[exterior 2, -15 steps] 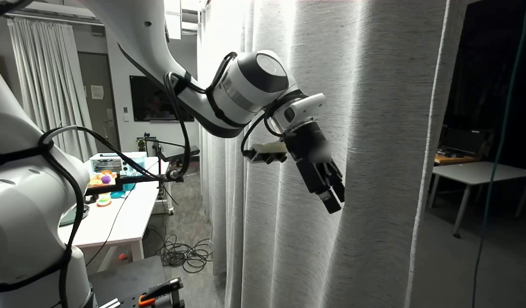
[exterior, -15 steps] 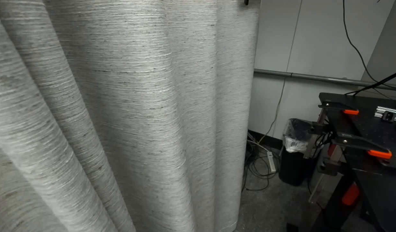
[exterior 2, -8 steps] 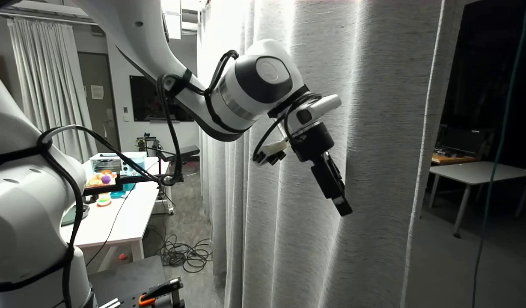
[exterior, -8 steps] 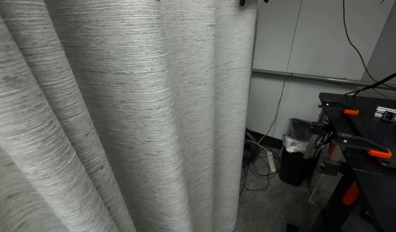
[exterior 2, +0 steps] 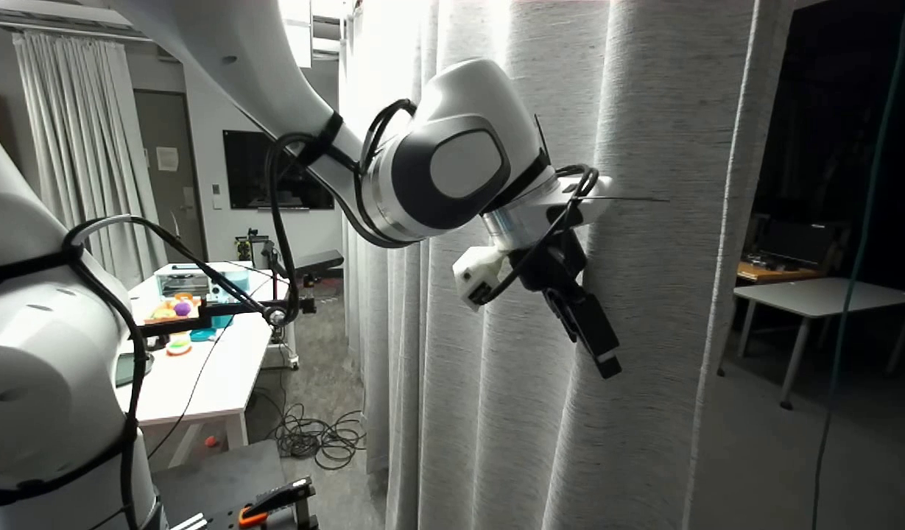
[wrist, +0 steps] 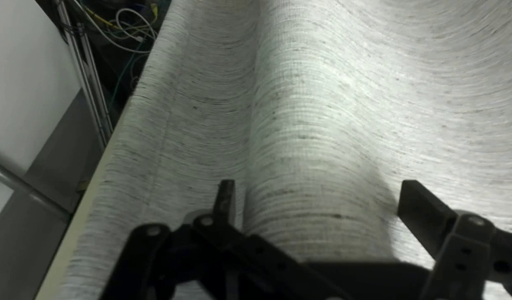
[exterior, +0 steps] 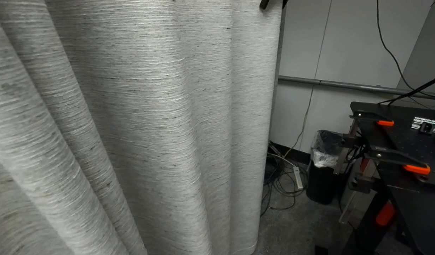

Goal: Pull the curtain to the left

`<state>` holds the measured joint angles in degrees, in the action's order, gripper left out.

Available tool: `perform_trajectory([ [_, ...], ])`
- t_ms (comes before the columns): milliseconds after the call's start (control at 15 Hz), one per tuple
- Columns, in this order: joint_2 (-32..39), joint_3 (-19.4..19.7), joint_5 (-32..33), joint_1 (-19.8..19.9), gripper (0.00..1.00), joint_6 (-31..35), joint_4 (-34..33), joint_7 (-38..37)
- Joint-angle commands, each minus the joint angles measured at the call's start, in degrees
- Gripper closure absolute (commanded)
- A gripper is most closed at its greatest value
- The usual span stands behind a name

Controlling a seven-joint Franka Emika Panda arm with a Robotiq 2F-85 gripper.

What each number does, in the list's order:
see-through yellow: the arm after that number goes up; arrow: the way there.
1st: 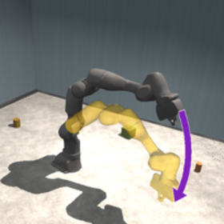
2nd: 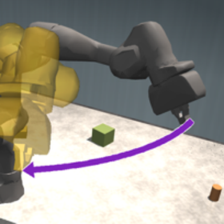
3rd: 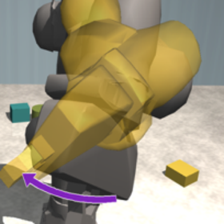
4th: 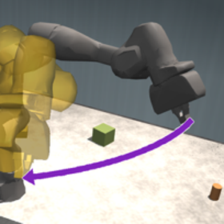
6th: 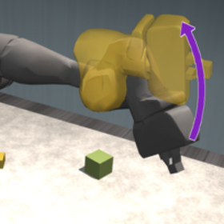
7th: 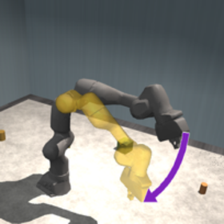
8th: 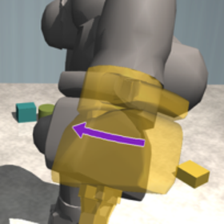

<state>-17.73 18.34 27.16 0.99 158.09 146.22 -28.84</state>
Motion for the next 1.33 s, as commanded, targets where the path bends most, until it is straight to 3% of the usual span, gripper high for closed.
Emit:
perform_trajectory([
  [0, 2.3, -2.3, -9.6, -0.2, 0.0, 1.7, -0.9, 15.3],
  [200, 4.7, -5.2, -13.3, 1.9, 0.0, 3.2, -2.9, 20.6],
  [267, 5.6, -6.3, -13.4, 3.0, 0.08, 3.9, -3.6, 20.8],
  [333, 6.4, -6.9, -14.0, 3.6, 0.26, 4.9, -4.1, 21.3],
  [733, 10.0, -9.8, -13.9, 6.6, 0.72, 7.9, -6.1, 19.8],
  [867, 10.3, -10.2, -14.1, 6.9, 0.87, 7.9, -6.5, 19.5],
  [933, 10.2, -8.7, -13.0, 5.3, 0.94, 7.7, -6.5, 18.4],
  [1000, 10.1, -8.8, -13.2, 5.3, 0.99, 7.5, -6.5, 18.1],
  [1267, 9.4, -9.2, -14.0, 4.5, 1.0, 6.2, -6.2, 17.7],
])
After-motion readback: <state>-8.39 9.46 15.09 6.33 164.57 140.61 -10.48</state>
